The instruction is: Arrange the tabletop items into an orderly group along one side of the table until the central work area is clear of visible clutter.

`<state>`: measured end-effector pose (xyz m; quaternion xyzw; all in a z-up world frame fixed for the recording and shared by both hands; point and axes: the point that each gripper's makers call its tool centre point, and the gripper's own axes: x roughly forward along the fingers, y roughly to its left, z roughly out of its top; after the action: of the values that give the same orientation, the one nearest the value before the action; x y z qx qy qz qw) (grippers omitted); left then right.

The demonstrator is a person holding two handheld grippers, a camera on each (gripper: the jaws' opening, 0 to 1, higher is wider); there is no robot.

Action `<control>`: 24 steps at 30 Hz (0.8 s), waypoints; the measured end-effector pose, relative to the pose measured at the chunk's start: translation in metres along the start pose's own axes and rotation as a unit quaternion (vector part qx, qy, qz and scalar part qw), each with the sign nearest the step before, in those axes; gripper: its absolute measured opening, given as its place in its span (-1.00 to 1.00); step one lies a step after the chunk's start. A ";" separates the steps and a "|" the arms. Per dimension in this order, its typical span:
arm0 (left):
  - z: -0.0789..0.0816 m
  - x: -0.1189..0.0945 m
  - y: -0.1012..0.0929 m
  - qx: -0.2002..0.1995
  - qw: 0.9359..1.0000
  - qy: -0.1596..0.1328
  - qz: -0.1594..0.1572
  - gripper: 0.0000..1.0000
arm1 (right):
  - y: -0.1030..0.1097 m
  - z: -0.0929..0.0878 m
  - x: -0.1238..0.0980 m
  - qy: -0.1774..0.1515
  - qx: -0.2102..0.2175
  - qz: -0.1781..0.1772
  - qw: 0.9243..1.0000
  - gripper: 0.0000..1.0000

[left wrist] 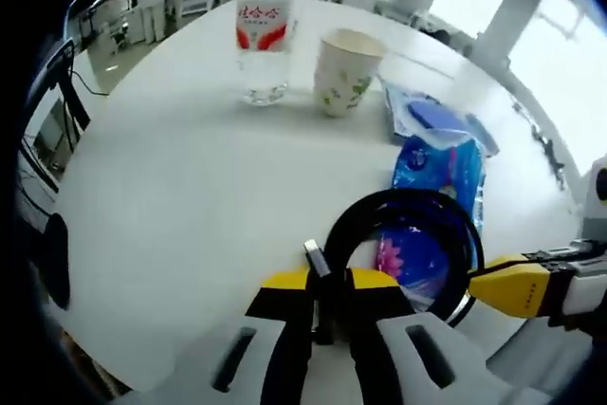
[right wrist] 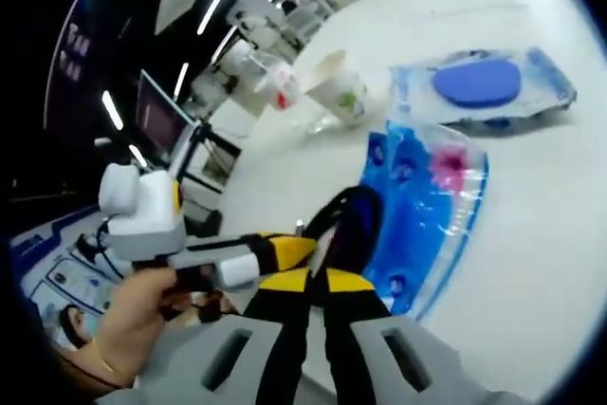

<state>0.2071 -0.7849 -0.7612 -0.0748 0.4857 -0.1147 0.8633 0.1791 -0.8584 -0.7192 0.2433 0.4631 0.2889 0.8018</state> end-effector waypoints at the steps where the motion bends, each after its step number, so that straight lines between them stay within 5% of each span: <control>1: 0.001 -0.001 0.000 -0.002 1.000 -0.003 0.000 -0.78 | 0.000 0.000 0.000 0.000 0.000 0.001 1.000 -0.98; 14: 0.031 -0.025 -0.002 0.004 0.999 -0.050 -0.003 -0.82 | 0.006 0.009 -0.008 -0.021 0.006 0.012 1.000 -0.98; 24: 0.039 -0.037 -0.007 0.015 0.998 -0.068 -0.008 -0.83 | 0.015 0.019 -0.018 -0.048 0.001 0.028 0.998 -0.99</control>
<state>0.2214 -0.7815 -0.7090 -0.0735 0.4233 -0.1231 0.8946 0.1849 -0.8626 -0.6897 0.2709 0.4177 0.2991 0.8141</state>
